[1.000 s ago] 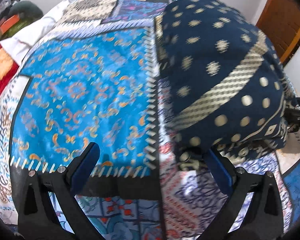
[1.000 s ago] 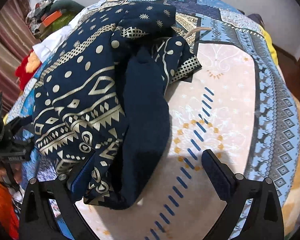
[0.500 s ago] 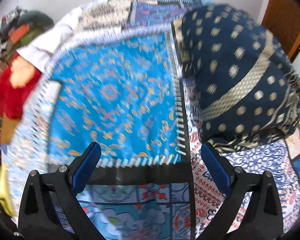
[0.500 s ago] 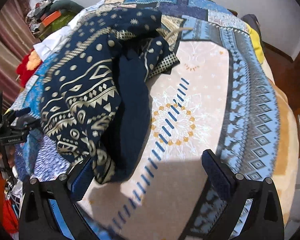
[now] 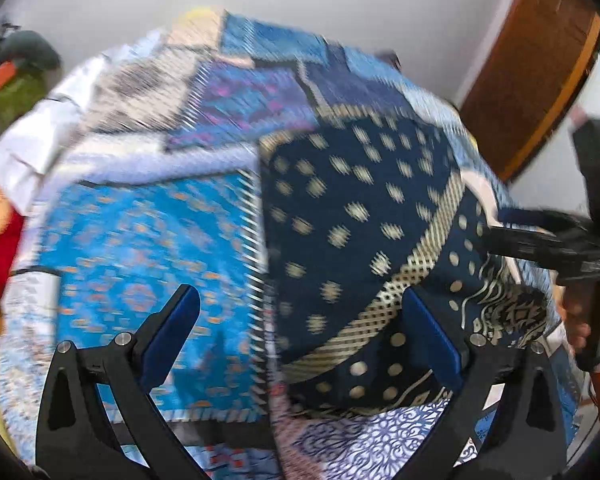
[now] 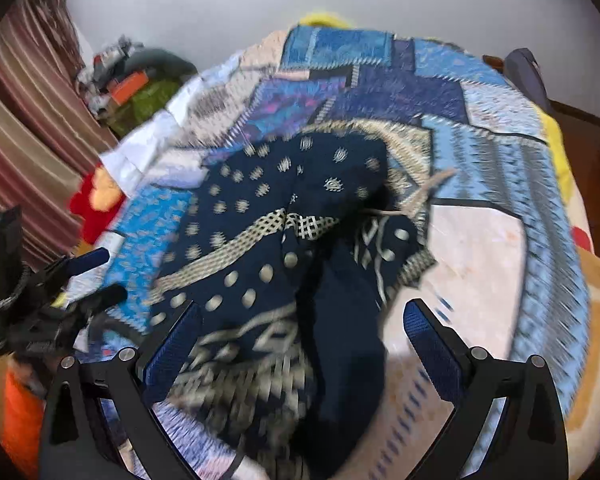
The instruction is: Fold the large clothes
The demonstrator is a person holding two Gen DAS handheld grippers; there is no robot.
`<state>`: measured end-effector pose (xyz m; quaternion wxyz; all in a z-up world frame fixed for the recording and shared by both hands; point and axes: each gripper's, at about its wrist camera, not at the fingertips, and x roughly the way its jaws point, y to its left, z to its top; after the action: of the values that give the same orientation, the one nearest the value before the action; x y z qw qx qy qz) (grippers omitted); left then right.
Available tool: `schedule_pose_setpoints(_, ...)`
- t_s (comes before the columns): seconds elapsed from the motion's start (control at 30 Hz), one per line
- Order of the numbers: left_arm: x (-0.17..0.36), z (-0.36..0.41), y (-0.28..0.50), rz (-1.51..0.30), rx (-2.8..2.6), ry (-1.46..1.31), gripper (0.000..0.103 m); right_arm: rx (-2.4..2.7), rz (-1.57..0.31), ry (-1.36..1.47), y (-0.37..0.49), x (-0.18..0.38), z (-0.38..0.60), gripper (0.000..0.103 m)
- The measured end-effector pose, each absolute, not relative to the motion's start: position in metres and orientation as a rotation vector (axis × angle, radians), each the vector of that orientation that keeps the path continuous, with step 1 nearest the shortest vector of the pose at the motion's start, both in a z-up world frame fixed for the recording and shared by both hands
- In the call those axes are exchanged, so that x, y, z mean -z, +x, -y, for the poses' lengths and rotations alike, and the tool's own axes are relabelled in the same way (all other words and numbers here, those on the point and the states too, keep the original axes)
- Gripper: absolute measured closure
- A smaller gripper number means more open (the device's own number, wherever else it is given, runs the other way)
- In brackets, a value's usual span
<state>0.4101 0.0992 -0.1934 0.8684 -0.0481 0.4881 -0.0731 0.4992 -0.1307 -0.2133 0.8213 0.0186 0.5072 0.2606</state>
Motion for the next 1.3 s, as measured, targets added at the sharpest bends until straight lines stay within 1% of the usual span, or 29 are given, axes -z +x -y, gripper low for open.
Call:
schedule_pose_setpoints(0.13,0.223,-0.082,0.413,-1.062,0.173,-0.044,0.0,-0.494,-1.131,-0.089,0.518,0.262,0.119,0.003)
schedule_pose_setpoints(0.17,0.227,-0.082,0.41,-1.068,0.182,-0.041,0.0,-0.504,-1.13,-0.09,0.52,0.268,0.125,0.001)
schedule_pose_setpoints(0.23,0.233,-0.085,0.402,-1.076,0.198,-0.03,0.0,-0.509,-1.148,-0.052,0.525,0.274,0.142,0.001)
schedule_pose_setpoints(0.37,0.231,-0.097,0.386,-1.08,0.188,-0.053,0.0,-0.507,-1.174,0.007,0.528,0.271,0.166,0.001)
schedule_pose_setpoints(0.47,0.226,-0.103,0.369,-1.078,0.121,0.045,0.0,-0.472,-1.144,-0.054,0.517,0.255,0.177,0.001)
schedule_pose_setpoints(0.53,0.216,-0.11,0.361,-1.045,0.061,0.116,0.0,-0.456,-1.152,-0.041,0.512,0.247,0.185,0.001)
schedule_pose_setpoints(0.6,0.206,-0.121,0.36,-1.007,0.031,0.109,0.0,-0.479,-1.159,0.0,0.509,0.236,0.193,0.001)
schedule_pose_setpoints(0.73,0.186,-0.141,0.373,-0.95,0.024,-0.016,0.0,-0.604,-1.166,0.138,0.502,0.216,0.193,0.0)
schedule_pose_setpoints(0.83,0.189,-0.148,0.396,-0.977,0.102,-0.187,0.0,-0.652,-1.195,0.203,0.505,0.221,0.179,0.0)
schedule_pose_setpoints(0.93,0.209,-0.147,0.423,-1.049,0.234,-0.369,0.0,-0.64,-1.248,0.178,0.512,0.243,0.16,0.0)
schedule_pose_setpoints(1.03,0.235,-0.133,0.445,-1.122,0.276,-0.411,0.0,-0.646,-1.306,0.192,0.524,0.269,0.148,0.0)
schedule_pose_setpoints(1.1,0.249,-0.131,0.459,-1.141,0.321,-0.477,0.0,-0.665,-1.327,0.241,0.532,0.281,0.144,0.0)
schedule_pose_setpoints(1.2,0.261,-0.131,0.475,-1.148,0.358,-0.574,0.0,-0.711,-1.304,0.306,0.541,0.287,0.138,0.0)
schedule_pose_setpoints(1.3,0.277,-0.126,0.49,-1.178,0.381,-0.65,0.0,-0.749,-1.337,0.451,0.554,0.301,0.129,0.001)
